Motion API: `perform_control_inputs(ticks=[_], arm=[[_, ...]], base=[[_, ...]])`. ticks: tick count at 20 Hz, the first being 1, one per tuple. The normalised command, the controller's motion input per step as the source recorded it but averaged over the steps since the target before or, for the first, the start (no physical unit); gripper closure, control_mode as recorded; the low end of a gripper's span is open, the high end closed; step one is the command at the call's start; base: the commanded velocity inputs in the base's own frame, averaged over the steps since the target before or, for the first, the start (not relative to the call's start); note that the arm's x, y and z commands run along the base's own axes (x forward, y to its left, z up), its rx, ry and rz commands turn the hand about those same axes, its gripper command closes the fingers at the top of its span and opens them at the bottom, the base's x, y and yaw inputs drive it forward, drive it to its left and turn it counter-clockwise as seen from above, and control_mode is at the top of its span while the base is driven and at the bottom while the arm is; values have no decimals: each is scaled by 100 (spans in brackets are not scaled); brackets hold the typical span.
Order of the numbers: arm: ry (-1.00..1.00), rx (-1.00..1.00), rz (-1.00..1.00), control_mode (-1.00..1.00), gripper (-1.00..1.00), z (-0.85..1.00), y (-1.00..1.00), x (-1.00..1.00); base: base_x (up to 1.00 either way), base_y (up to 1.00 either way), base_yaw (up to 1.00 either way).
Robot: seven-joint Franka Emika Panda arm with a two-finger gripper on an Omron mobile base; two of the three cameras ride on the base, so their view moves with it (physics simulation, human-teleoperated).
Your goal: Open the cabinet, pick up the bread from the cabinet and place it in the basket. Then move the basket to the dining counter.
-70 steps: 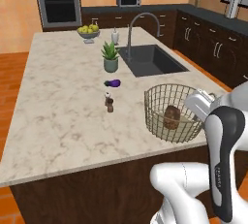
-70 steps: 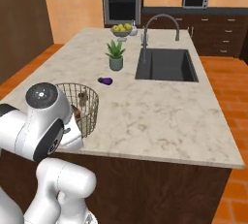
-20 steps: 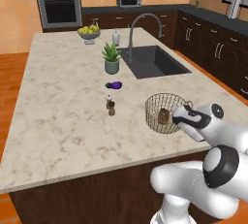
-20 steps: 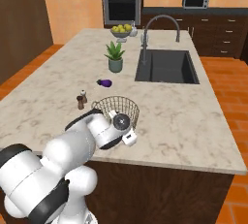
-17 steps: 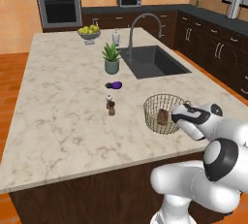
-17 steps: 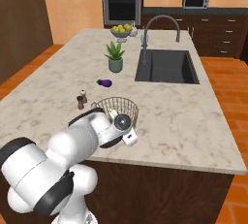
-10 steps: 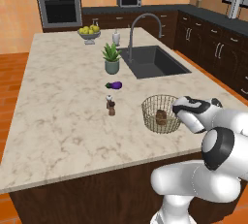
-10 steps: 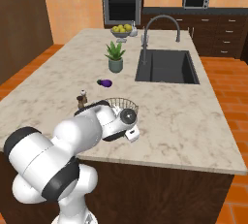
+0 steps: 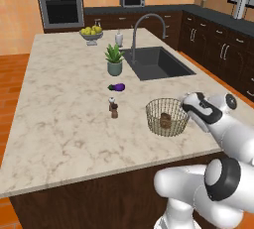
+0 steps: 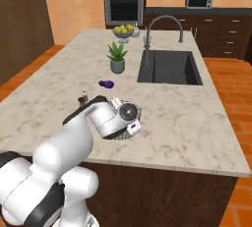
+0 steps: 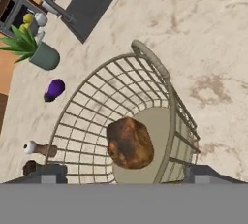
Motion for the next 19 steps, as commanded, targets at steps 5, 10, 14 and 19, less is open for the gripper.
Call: perform_control_inputs(ticks=[5, 10, 14, 19], arm=[[-3, 0, 4, -100, -100, 100, 23, -31], [-1, 0, 8, -100, -100, 88, 38, -49], [0, 2, 14, -100, -100, 68, 50, -61], [0, 3, 15, -100, -100, 75, 44, -65]], base=[[0, 0, 0], [0, 0, 0], [0, 0, 0], [0, 0, 0]])
